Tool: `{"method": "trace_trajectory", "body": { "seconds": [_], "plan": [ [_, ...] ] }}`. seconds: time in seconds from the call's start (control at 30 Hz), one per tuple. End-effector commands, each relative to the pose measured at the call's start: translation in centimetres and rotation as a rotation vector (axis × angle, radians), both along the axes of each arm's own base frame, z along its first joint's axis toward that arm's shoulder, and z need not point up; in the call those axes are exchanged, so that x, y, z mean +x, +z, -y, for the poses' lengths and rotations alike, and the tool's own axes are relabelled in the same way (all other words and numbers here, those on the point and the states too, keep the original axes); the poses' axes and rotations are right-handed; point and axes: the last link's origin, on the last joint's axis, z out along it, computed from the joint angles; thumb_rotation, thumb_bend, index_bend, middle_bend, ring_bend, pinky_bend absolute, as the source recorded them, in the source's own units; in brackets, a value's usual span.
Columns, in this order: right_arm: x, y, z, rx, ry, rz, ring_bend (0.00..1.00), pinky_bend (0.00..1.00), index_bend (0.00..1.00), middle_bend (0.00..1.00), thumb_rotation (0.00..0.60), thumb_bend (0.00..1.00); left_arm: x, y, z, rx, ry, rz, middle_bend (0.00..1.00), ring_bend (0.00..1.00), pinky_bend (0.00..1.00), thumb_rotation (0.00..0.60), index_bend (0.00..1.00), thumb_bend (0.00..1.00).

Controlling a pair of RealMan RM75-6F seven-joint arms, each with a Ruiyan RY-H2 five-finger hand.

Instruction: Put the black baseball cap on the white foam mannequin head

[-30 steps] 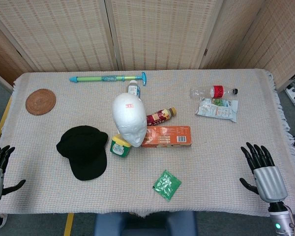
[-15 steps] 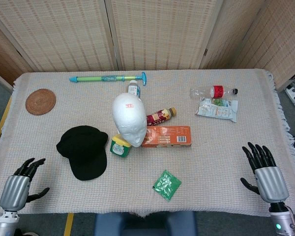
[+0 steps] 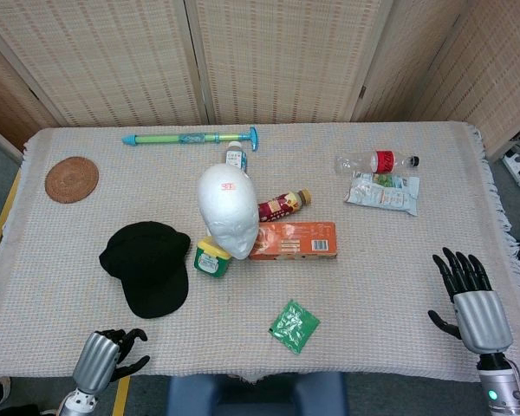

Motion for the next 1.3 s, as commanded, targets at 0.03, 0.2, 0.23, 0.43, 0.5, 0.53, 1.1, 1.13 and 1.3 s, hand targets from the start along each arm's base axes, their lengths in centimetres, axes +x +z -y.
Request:
{"method": "trace_trajectory", "body": {
  "seconds": [0.03,0.2,0.23,0.43,0.5,0.53,1.1,1.13,1.3],
  "plan": [
    [-0.1,0.1,0.2,0.001,-0.009,0.002,0.0,0.0,0.0,0.0,0.6,0.11,0.5,-2.1,-0.8,-0.004,-0.027,0.02,1.0,0.9,0.99,0.6,0.57,0.16],
    [-0.2,0.0,0.2,0.007,-0.02,-0.006,0.0,0.0,0.0,0.0,0.6,0.11,0.4,-3.3,-2.0,0.031,-0.064,-0.034,1.0,0.93,1.0,0.6,0.57,0.22],
    [-0.2,0.0,0.2,0.009,-0.022,-0.008,0.0,0.0,0.0,0.0,0.6,0.11,0.4,-3.4,-2.2,0.039,-0.075,-0.05,1.0,0.93,1.0,0.6,0.57,0.23],
    [-0.3,-0.2,0.3,0.016,-0.028,-0.014,0.0,0.0,0.0,0.0,0.6,0.11,0.2,-4.3,-3.0,0.044,-0.083,-0.092,1.0,0.94,1.0,0.6,0.54,0.25],
    [-0.3,-0.3,0.4,0.023,-0.035,-0.017,0.0,0.0,0.0,0.0,0.6,0.11,0.2,-4.5,-3.6,0.056,-0.105,-0.138,1.0,0.94,1.0,0.6,0.52,0.26],
    [-0.4,-0.4,0.4,0.028,-0.04,-0.019,0.0,0.0,0.0,0.0,0.6,0.11,0.4,-4.6,-3.9,0.061,-0.129,-0.169,1.0,0.94,1.0,0.6,0.51,0.26],
    [-0.4,-0.4,0.7,0.061,-0.062,0.0,0.0,0.0,0.0,0.0,0.6,0.11,-0.5,-5.4,-7.1,0.069,-0.064,-0.283,1.0,0.93,1.0,0.6,0.47,0.3],
    [-0.4,-0.4,0.7,0.065,-0.063,0.0,0.0,0.0,0.0,0.0,0.6,0.11,-0.6,-5.4,-7.1,0.07,-0.062,-0.29,1.0,0.93,1.0,0.6,0.47,0.31],
    [-0.4,-0.6,0.7,0.088,-0.069,0.001,0.0,0.0,0.0,0.0,0.6,0.11,-1.0,-5.0,-7.7,0.081,-0.042,-0.312,1.0,0.94,1.0,0.6,0.47,0.34]
  ]
}}
